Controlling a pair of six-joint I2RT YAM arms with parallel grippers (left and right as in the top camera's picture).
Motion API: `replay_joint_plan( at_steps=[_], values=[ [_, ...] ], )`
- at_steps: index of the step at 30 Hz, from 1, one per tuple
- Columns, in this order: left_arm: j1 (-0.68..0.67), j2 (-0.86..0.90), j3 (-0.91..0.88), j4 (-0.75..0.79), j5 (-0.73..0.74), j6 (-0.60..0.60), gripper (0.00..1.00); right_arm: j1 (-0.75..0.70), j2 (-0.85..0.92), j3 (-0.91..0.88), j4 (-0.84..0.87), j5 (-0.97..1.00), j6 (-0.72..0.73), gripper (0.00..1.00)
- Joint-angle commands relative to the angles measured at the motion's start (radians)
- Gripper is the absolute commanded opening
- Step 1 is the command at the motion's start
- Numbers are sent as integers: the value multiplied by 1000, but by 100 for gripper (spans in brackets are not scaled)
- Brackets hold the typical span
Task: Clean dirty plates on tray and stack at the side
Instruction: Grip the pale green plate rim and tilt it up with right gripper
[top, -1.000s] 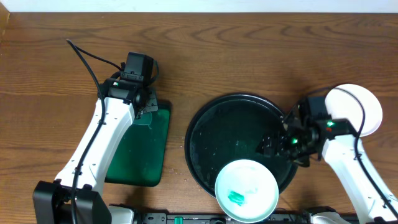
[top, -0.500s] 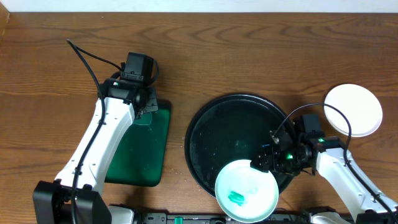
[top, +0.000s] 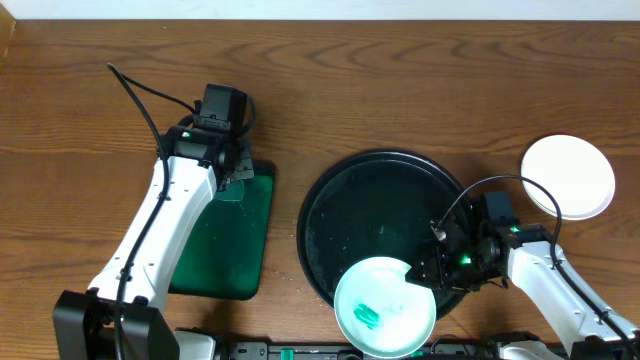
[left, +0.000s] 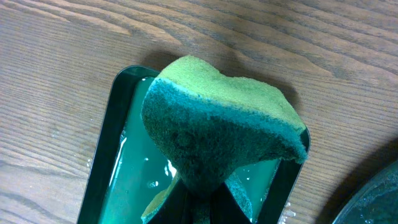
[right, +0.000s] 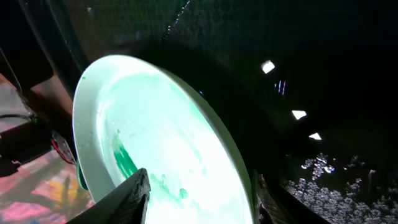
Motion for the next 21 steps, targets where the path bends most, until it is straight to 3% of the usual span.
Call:
replay_joint_plan(
  at_steps=[1, 3, 4, 7, 12, 21],
  values=[
    [-2, -17, -4, 0, -8, -5, 7, 12, -6, -15, 0, -26, 68, 48],
    [-2, -17, -4, 1, -4, -5, 7, 12, -6, -19, 0, -26, 113, 50],
    [-2, -17, -4, 1, -5, -5, 7, 13, -6, -23, 4, -26, 140, 57],
    [-2, -17, -4, 1, -4, -5, 7, 23, -6, -26, 11, -8, 141, 58],
    [-2, -17, -4, 1, -5, -5, 7, 62, -5, -27, 26, -8, 209, 53],
    [-2, -17, -4, 6, -4, -5, 7, 183, -5, -27, 114, 98, 518, 48]
  ],
)
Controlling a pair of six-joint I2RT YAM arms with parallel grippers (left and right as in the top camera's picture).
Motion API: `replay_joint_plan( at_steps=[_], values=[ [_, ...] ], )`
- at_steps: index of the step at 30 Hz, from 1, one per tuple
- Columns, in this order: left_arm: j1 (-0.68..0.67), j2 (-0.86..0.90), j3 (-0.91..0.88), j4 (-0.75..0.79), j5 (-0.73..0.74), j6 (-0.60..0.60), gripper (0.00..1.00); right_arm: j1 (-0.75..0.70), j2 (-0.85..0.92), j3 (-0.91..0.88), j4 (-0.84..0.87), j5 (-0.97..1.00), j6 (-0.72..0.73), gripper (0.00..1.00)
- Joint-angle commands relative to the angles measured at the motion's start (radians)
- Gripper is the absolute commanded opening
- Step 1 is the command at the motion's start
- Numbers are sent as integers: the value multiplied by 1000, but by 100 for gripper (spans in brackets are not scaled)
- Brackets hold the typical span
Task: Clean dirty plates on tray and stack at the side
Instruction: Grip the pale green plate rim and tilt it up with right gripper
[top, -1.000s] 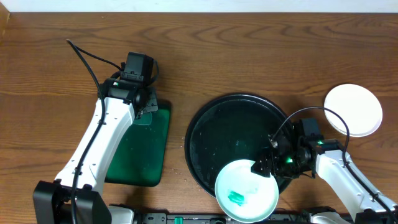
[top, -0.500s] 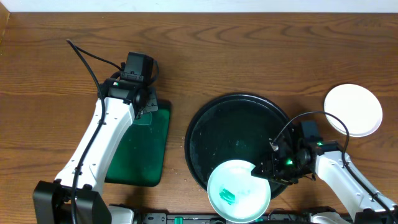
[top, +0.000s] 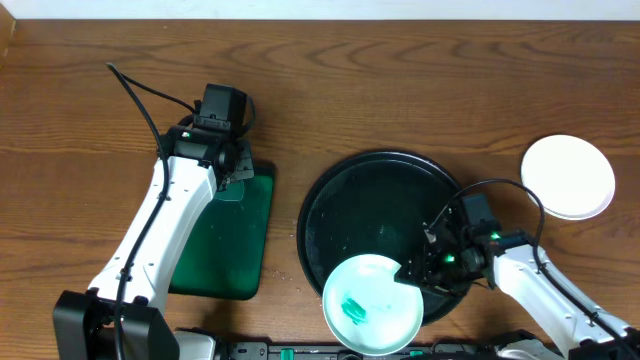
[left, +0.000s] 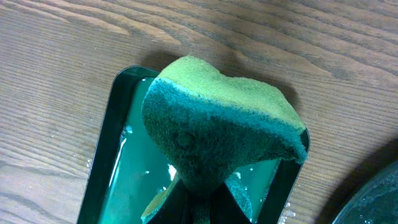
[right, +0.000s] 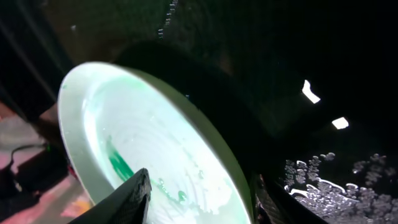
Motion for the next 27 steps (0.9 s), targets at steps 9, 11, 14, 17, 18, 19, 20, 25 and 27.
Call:
replay_joint_plan(
  at_steps=[9, 11, 14, 17, 18, 19, 20, 25, 27],
  values=[
    [-2, -17, -4, 21, 16, -8, 7, 166, -5, -44, 113, 98, 374, 42],
    [-2, -17, -4, 22, 25, -8, 7, 190, -5, -65, 147, 98, 418, 33],
    [-2, -17, -4, 21, 24, -8, 7, 219, -5, -101, 187, 98, 483, 20],
    [-2, -17, -4, 21, 24, -8, 7, 230, -5, -124, 211, 101, 498, 1],
    [-2, -17, -4, 21, 24, -8, 7, 230, -5, -124, 214, 102, 497, 1],
    [-2, -17, -4, 21, 25, -8, 7, 230, -6, -124, 222, 101, 496, 1],
    [-2, -17, -4, 21, 25, -8, 7, 230, -6, -123, 232, 101, 494, 1],
    [-2, -17, -4, 21, 25, -8, 7, 230, -8, -111, 286, 109, 491, 2],
    [-2, -17, -4, 21, 25, -8, 7, 230, -8, -89, 286, 130, 478, 2]
  ],
)
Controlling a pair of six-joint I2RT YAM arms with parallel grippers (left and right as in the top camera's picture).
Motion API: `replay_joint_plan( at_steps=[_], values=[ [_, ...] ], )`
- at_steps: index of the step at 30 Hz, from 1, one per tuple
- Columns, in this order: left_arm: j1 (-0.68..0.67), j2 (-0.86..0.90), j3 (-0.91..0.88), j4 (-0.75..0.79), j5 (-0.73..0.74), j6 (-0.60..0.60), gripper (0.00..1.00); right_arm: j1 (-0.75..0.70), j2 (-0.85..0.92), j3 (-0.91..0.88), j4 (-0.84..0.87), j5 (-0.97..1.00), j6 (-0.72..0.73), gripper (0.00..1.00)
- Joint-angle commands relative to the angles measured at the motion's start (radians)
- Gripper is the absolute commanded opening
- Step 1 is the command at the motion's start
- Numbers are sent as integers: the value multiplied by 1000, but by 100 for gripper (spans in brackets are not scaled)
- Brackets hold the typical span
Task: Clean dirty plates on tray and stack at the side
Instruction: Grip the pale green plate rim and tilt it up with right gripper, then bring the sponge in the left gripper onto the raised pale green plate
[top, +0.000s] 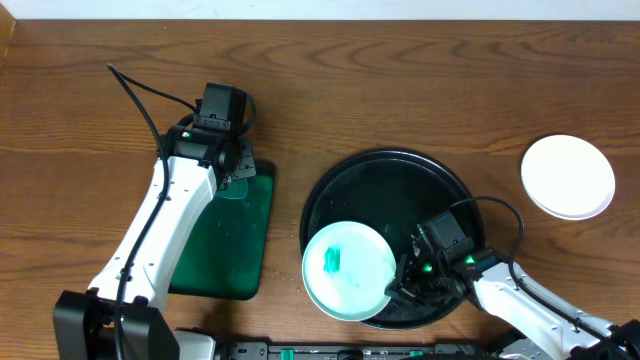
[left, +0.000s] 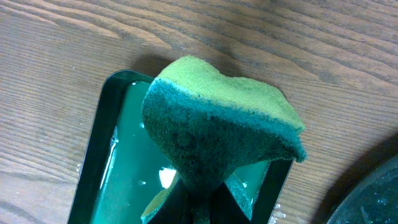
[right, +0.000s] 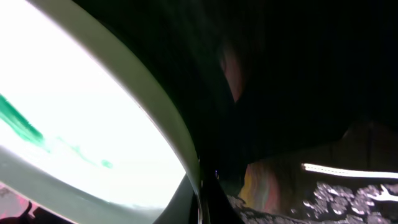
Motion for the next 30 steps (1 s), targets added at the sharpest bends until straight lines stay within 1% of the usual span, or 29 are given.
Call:
replay_joint_plan(
  at_steps=[1, 5, 7, 8, 11, 12, 14, 16, 21, 24, 28, 30],
  values=[
    [-2, -17, -4, 2, -2, -5, 7, 4, -1, 40, 10, 94, -15, 2],
    [-2, -17, -4, 2, -2, -5, 7, 5, -1, 126, -15, 163, -107, 1],
    [-2, -17, -4, 2, -2, -5, 7, 5, -1, 187, -57, 230, -183, 2],
    [-2, -17, -4, 2, -2, -5, 8, 5, -1, 216, -90, 280, -210, 2],
    [-2, -17, -4, -2, 20, -5, 8, 5, 0, 297, -214, 512, -275, 1],
    [-2, -17, -4, -1, 40, -5, 7, 3, 0, 307, -244, 581, -275, 1],
    [-3, -17, -4, -1, 76, -5, 7, -5, 2, 306, -275, 633, -275, 1],
    [-8, -16, -4, -2, 107, -5, 7, -24, 24, 289, -309, 640, -243, 1],
    [-50, -16, -4, 14, 192, 8, 7, -49, 79, 261, -296, 639, -211, 1],
    [-102, -16, -4, 45, 243, 9, 7, -56, 105, 261, -275, 640, -207, 1],
    [-199, -16, -4, 65, 250, -63, 7, -97, 112, 261, -277, 658, -123, 1],
    [-249, -16, -4, 71, 257, -82, 7, -125, 112, 261, -277, 658, -119, 1]
  ],
)
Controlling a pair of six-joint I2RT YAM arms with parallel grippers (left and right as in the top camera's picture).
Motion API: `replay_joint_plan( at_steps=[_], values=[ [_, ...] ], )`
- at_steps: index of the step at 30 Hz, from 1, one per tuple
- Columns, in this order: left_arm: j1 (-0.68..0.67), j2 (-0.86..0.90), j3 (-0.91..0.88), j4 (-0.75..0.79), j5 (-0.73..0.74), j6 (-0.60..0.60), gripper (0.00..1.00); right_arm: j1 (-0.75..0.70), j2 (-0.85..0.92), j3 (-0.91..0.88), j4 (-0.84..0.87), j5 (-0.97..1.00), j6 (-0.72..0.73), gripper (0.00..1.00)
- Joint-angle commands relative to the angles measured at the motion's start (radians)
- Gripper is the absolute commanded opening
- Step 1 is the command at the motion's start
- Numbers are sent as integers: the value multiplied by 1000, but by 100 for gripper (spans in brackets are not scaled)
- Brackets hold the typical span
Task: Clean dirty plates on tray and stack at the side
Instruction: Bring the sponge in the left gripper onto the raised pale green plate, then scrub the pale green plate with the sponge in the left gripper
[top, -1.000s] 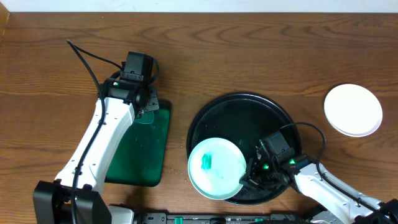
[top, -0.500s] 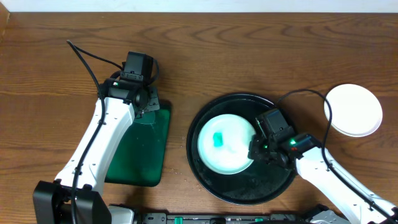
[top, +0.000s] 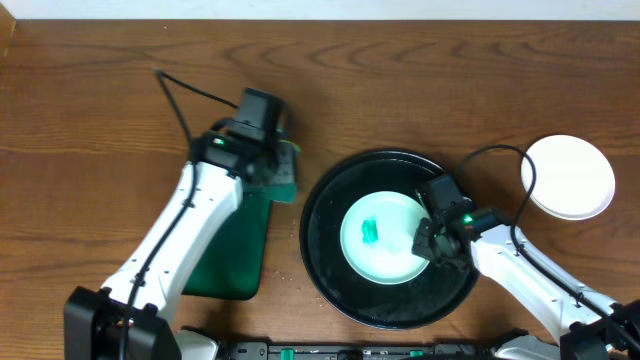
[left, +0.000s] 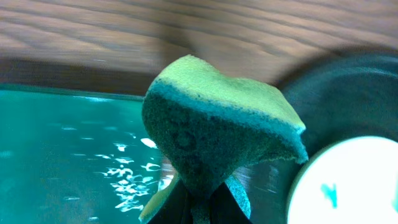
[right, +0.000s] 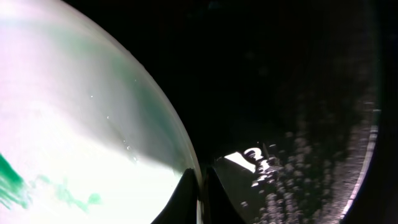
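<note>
A white plate with a green smear (top: 385, 238) (right: 74, 137) lies in the middle of the round black tray (top: 330, 215) (right: 298, 93). My right gripper (top: 428, 240) (right: 200, 196) is shut on its right rim. A clean white plate (top: 568, 176) rests on the table at the far right. My left gripper (top: 278, 172) (left: 200, 202) is shut on a green sponge (left: 217, 130) (top: 287, 168), held just left of the tray's rim, over the corner of the green soap dish (top: 235, 240) (left: 68, 149).
The wooden table (top: 420, 80) stretches behind the tray. Soapy water glints in the green dish, and droplets dot the tray's right side (right: 311, 180). A black cable (top: 185, 85) trails from the left arm.
My right gripper has brought the dirty plate from the tray's front left rim to its middle. My left gripper has moved right with the sponge, from over the soap dish to beside the tray.
The right gripper held the dirty plate tilted over the tray's front rim, then further left along the front edge. The left gripper kept the sponge still over the soap dish. Now the plate lies centred in the tray, and the sponge is at the tray's left rim.
</note>
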Motion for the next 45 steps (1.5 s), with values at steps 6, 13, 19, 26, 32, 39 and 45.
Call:
replay_joint_plan(
  at_steps=[6, 13, 19, 26, 32, 39, 45],
  values=[
    [-218, -11, -4, 53, 104, -156, 7, -91, 8, -11, 80, 12, -30, 1],
    [-327, 13, -4, 169, 156, -294, 7, -90, 11, -12, 113, -171, 192, 2],
    [-363, 91, -4, 232, 234, -327, 7, -90, 11, -12, 110, -181, 232, 1],
    [-370, 282, -4, 262, 305, -303, 7, -90, 11, -12, 111, -182, 186, 1],
    [-373, 442, -4, 399, 505, -244, 7, -90, 11, -12, 97, -186, 181, 1],
    [-363, 532, -4, 316, 280, -256, 7, -90, 11, -12, 91, -193, 181, 1],
    [-298, 531, -4, 66, -163, -314, 7, -90, 11, -12, 78, -192, 181, 2]
  ],
)
